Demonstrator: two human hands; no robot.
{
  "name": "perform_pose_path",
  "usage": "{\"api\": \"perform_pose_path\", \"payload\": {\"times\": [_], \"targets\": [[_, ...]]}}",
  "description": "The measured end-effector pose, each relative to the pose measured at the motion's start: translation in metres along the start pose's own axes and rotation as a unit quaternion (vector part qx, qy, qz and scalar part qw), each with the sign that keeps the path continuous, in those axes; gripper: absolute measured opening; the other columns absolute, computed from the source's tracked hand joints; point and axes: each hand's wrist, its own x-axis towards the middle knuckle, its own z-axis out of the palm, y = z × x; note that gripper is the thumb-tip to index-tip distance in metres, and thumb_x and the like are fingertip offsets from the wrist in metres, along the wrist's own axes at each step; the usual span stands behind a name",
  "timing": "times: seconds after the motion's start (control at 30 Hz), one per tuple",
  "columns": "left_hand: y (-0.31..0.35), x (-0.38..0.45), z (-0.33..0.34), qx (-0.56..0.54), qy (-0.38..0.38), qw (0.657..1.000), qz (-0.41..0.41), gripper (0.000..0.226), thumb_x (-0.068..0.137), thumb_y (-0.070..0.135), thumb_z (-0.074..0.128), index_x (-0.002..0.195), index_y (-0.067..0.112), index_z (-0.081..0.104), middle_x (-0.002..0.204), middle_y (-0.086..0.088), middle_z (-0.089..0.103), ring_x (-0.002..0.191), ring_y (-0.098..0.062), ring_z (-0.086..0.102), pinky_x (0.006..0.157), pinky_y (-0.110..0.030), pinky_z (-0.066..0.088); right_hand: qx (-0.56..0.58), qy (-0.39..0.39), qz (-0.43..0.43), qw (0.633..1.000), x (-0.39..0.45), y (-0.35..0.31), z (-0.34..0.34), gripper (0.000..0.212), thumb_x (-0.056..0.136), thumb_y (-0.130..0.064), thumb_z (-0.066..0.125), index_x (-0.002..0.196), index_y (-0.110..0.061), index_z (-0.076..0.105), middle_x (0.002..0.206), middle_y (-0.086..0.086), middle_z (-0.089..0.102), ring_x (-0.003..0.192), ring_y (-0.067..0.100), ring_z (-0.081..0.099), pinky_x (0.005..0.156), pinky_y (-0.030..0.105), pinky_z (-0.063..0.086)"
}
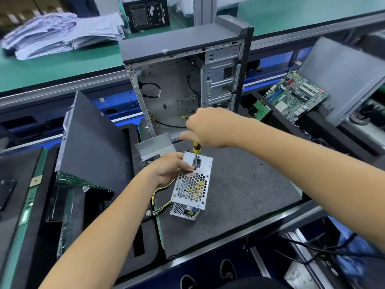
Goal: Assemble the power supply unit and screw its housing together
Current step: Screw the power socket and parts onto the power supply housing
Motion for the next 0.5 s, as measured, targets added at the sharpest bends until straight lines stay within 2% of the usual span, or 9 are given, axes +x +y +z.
{"api": "perform_pose_path", "payload": {"times": [0.03, 0.1, 0.17, 0.27, 0.37, 0.43, 0.5], "targets": [[0.000, 0.000, 0.000, -0.005, -0.002, 1.000, 0.001, 0.021, 0.079, -0.012, 0.062, 0.092, 0.005, 0.065, 0.083, -0.014, 0.071, 0.070, -0.023, 0.069, 0.062, -0.028, 0.057, 0.027, -0.017, -0.015, 0.999, -0.001, 0.002, -0.001, 0.033, 0.098, -0.044, 0.042, 0.080, -0.017, 0.041, 0.078, 0.001, 0.041, 0.070, 0.024, 0.046, 0.060, 0.034, 0.035], [-0.001, -0.001, -0.001, -0.018, -0.005, 1.000, -0.001, 0.022, 0.080, -0.013, 0.061, 0.093, 0.005, 0.066, 0.083, -0.014, 0.072, 0.070, -0.023, 0.069, 0.061, -0.028, 0.057, 0.102, -0.066, -0.062, 0.991, -0.004, 0.004, -0.004, 0.010, 0.094, -0.022, 0.052, 0.095, -0.018, 0.043, 0.094, -0.001, 0.040, 0.071, 0.020, 0.046, 0.058, 0.031, 0.032], [-0.001, 0.000, -0.002, -0.022, -0.006, 1.000, -0.003, 0.024, 0.081, -0.013, 0.060, 0.095, 0.006, 0.066, 0.084, -0.014, 0.072, 0.071, -0.022, 0.070, 0.062, -0.028, 0.058, 0.099, -0.067, -0.100, 0.988, -0.004, 0.005, -0.006, 0.014, 0.087, -0.006, 0.054, 0.093, -0.018, 0.049, 0.095, -0.003, 0.043, 0.076, 0.018, 0.047, 0.061, 0.029, 0.035], [0.001, 0.000, -0.002, -0.014, -0.007, 1.000, -0.007, 0.026, 0.082, -0.012, 0.059, 0.098, 0.007, 0.065, 0.086, -0.011, 0.072, 0.075, -0.021, 0.069, 0.066, -0.028, 0.057, 0.018, 0.006, -0.086, 0.996, 0.000, -0.001, -0.003, 0.014, 0.091, -0.018, 0.054, 0.077, -0.021, 0.052, 0.078, -0.003, 0.049, 0.081, 0.021, 0.049, 0.065, 0.033, 0.040], [0.001, 0.000, -0.003, -0.009, -0.006, 1.000, -0.011, 0.025, 0.083, -0.011, 0.059, 0.097, 0.009, 0.065, 0.085, -0.009, 0.073, 0.076, -0.020, 0.069, 0.069, -0.028, 0.056, -0.027, 0.017, -0.035, 0.999, 0.005, -0.004, 0.001, 0.035, 0.101, -0.040, 0.036, 0.076, -0.017, 0.043, 0.066, -0.001, 0.035, 0.072, 0.028, 0.047, 0.061, 0.033, 0.035], [0.001, 0.001, -0.004, -0.008, -0.008, 1.000, -0.012, 0.026, 0.083, -0.011, 0.059, 0.099, 0.008, 0.065, 0.088, -0.010, 0.072, 0.077, -0.021, 0.069, 0.072, -0.030, 0.056, -0.022, 0.004, -0.037, 0.999, 0.006, -0.002, 0.002, 0.031, 0.100, -0.044, 0.037, 0.086, -0.016, 0.044, 0.076, 0.001, 0.040, 0.071, 0.026, 0.048, 0.060, 0.033, 0.035], [0.001, 0.000, -0.004, -0.012, -0.010, 1.000, -0.014, 0.026, 0.083, -0.011, 0.059, 0.101, 0.007, 0.065, 0.089, -0.011, 0.072, 0.077, -0.022, 0.069, 0.068, -0.030, 0.057, 0.040, -0.040, -0.068, 0.996, 0.006, 0.001, 0.000, 0.013, 0.095, -0.031, 0.048, 0.093, -0.019, 0.043, 0.095, 0.002, 0.043, 0.069, 0.016, 0.047, 0.055, 0.029, 0.031]]}}
